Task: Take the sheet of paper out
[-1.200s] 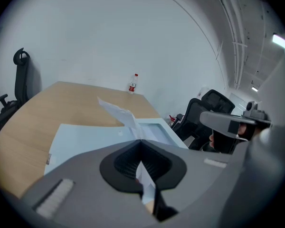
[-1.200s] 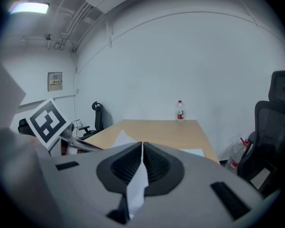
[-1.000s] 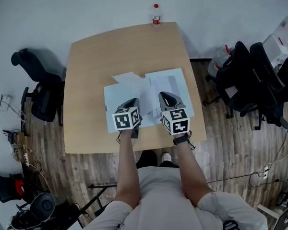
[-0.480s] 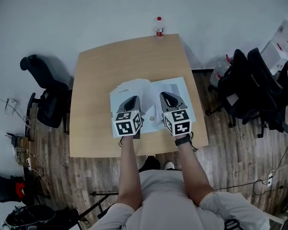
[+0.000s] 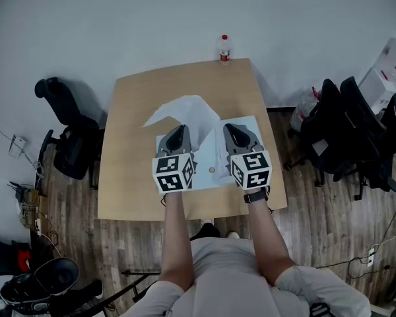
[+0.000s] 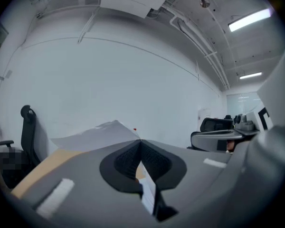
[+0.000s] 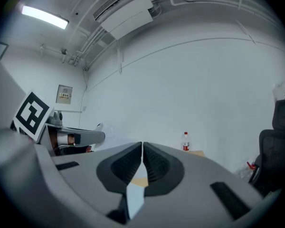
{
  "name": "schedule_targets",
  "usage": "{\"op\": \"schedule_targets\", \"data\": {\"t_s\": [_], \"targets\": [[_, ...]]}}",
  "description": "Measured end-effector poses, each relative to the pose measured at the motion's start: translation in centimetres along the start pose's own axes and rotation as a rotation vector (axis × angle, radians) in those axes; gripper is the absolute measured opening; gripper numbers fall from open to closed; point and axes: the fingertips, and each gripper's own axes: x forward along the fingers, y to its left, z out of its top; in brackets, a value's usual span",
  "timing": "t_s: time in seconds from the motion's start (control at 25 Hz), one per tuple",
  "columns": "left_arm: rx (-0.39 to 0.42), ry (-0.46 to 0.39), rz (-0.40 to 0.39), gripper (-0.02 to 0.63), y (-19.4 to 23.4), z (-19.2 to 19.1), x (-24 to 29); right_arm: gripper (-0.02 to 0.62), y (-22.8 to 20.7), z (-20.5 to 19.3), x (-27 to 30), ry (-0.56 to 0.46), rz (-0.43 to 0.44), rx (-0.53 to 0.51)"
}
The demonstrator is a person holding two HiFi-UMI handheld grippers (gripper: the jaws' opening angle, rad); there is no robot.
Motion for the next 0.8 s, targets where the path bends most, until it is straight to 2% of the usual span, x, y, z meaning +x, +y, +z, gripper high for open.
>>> {"op": "schedule_targets", "data": {"t_s": [0.16, 0.8], "targets": [[0.063, -0.049, 0.023, 0.008, 0.0, 1.7, -0.6, 0.014, 0.0, 1.7, -0.2, -0.03, -0.011, -0.016], [0.062, -0.117, 0.008, 0.008, 0.4, 4.2, -0.8, 0.012, 0.1, 4.2, -0.1, -0.055, -0.05, -0.088]]}}
